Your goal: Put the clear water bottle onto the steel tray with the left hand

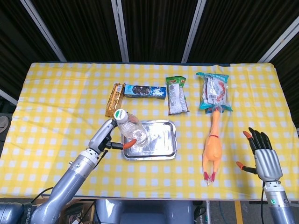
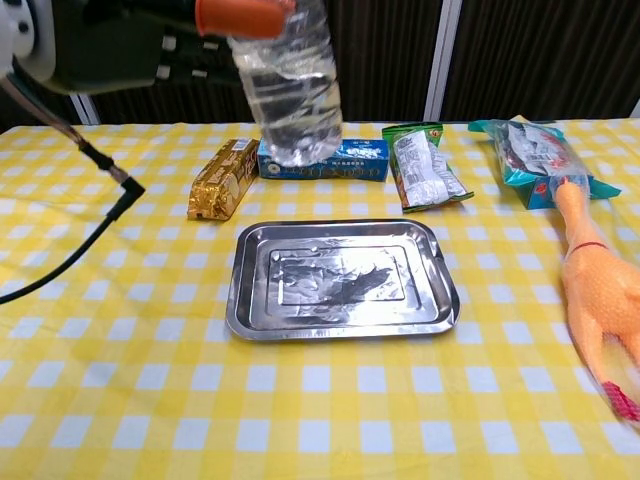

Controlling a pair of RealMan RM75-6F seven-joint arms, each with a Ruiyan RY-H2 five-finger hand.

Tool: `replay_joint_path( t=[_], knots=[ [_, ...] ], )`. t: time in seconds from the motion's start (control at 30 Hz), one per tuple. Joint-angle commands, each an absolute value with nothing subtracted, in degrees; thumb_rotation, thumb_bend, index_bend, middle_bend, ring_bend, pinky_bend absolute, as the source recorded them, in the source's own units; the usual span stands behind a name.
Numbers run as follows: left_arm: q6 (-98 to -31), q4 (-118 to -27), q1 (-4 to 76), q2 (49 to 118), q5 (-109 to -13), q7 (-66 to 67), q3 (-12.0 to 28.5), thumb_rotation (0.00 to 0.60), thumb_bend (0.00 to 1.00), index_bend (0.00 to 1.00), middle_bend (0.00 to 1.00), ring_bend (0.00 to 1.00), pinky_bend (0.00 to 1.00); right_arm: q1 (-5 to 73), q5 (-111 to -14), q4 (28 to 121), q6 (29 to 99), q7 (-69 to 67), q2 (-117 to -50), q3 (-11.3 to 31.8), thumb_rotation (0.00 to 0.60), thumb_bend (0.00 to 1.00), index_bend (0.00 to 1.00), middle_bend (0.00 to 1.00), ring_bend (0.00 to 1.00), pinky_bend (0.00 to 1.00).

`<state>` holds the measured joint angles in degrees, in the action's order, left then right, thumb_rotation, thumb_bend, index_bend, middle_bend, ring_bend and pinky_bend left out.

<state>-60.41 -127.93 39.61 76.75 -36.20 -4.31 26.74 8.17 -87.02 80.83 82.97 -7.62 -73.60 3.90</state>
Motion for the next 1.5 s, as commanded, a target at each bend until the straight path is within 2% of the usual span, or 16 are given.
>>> replay_joint_path(
  t=[0.03,0.2,0.33,0.53,0.7,0.83,1.0,1.13,1.3,1.5],
  knots=[
    [-54.53,-116.52,37.9,78.77,-35.22,-9.15,20.68,0.6,0.48,0.56,0.49,0.01,0.03,8.24,-86.91,80.89,82.72,-7.77,-73.5,3.88,0.6,0.05,0.11,0.0,0.0,0.0],
    [-50.12,-109.25,36.97,81.69,-38.47,-13.4,19.03,0.6,0.48,0.56,0.48,0.01,0.03,8.25,-86.85,80.81,82.66,-7.98,-73.49,3.9,0.6,0.05,0.11,0.0,0.0,0.0],
    [-49.17,-108.67,37.28,82.88,-40.96,-14.74,19.71,0.6,0.48,0.56,0.48,0.01,0.03,8.25,-86.95,80.84,82.76,-8.17,-73.43,3.92,0.6,0.05,0.11,0.0,0.0,0.0],
    [-53.09,-118.55,39.95,81.03,-41.53,-10.8,23.87,0.6,0.47,0.56,0.48,0.01,0.03,8.32,-86.96,80.78,82.53,-8.24,-73.44,3.82,0.6,0.05,0.11,0.0,0.0,0.0],
    [-60.3,-130.37,44.26,77.65,-35.77,-4.22,29.94,0.6,0.47,0.56,0.48,0.01,0.03,8.41,-87.12,80.87,82.33,-8.07,-73.51,3.64,0.6,0.05,0.11,0.0,0.0,0.0],
    [-65.86,-134.99,47.11,76.0,-30.57,0.18,32.38,0.6,0.47,0.56,0.48,0.01,0.03,8.41,-87.32,80.94,82.48,-8.2,-73.52,3.6,0.6,0.05,0.11,0.0,0.0,0.0],
    [-67.66,-134.03,46.24,75.56,-27.02,0.67,28.72,0.6,0.47,0.56,0.48,0.01,0.03,8.42,-87.6,81.44,82.4,-8.48,-73.23,3.37,0.6,0.05,0.11,0.0,0.0,0.0],
    [-61.63,-125.62,43.74,77.12,-26.1,-4.44,24.14,0.6,0.47,0.57,0.48,0.01,0.03,8.36,-87.55,82.2,82.43,-8.59,-72.75,3.37,0.6,0.05,0.11,0.0,0.0,0.0],
    [-54.56,-116.84,40.27,78.59,-31.65,-9.86,19.94,0.6,0.47,0.57,0.48,0.01,0.03,8.34,-87.03,82.16,82.33,-8.46,-72.66,3.62,0.6,0.05,0.11,0.0,0.0,0.0],
    [-54.64,-113.17,36.39,80.01,-41.37,-14.5,18.72,0.6,0.47,0.57,0.48,0.01,0.03,8.51,-86.83,81.83,81.83,-8.42,-72.86,3.61,0.6,0.05,0.11,0.0,0.0,0.0]
  ],
)
